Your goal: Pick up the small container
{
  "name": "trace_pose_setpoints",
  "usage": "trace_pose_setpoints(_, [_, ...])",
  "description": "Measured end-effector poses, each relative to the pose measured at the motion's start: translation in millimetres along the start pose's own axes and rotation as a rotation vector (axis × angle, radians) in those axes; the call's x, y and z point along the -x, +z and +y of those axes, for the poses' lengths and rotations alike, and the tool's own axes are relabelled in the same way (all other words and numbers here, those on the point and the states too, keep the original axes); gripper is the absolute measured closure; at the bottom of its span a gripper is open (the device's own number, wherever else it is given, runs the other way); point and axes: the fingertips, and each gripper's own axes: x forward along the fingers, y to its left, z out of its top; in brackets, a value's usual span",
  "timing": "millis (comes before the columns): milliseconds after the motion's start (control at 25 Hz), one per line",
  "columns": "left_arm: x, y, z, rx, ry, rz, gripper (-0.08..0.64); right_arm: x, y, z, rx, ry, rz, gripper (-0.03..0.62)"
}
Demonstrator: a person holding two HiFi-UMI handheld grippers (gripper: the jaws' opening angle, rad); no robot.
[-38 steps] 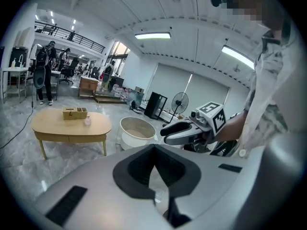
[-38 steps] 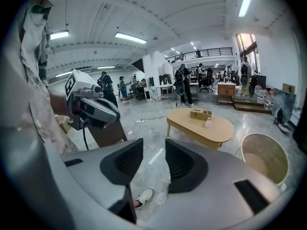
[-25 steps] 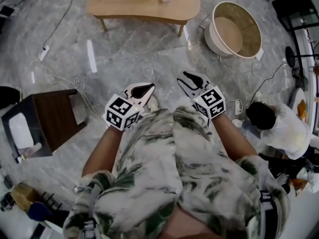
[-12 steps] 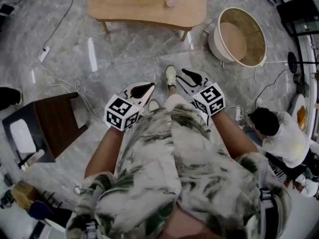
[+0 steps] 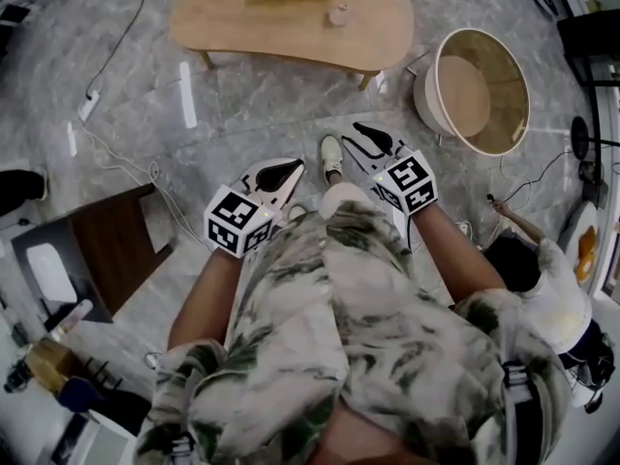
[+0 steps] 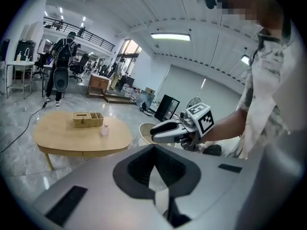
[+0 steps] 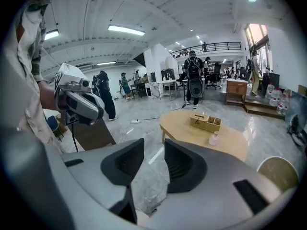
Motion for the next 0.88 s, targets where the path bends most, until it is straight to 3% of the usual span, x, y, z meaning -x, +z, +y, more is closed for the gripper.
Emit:
trace_pose_setpoints(280, [-73.0, 38.6, 40.1, 0.045, 0.018, 0.020, 0.538, -38.4, 3.4, -93.4, 0.016, 0.031, 0.025, 0.441])
trace_pose_setpoints(560, [-130.8, 69.8, 53.9, 0.068, 0.027, 0.030, 0.538, -65.2, 1.2, -179.6, 0.022, 0.029, 0.026, 0.437])
trace_pose_setpoints(880, [-193.0, 89.8, 82.8, 0.100, 0.025, 0.055, 0.538, -115.4, -12.8, -265.2, 0.009, 0.032, 0.036, 0.430])
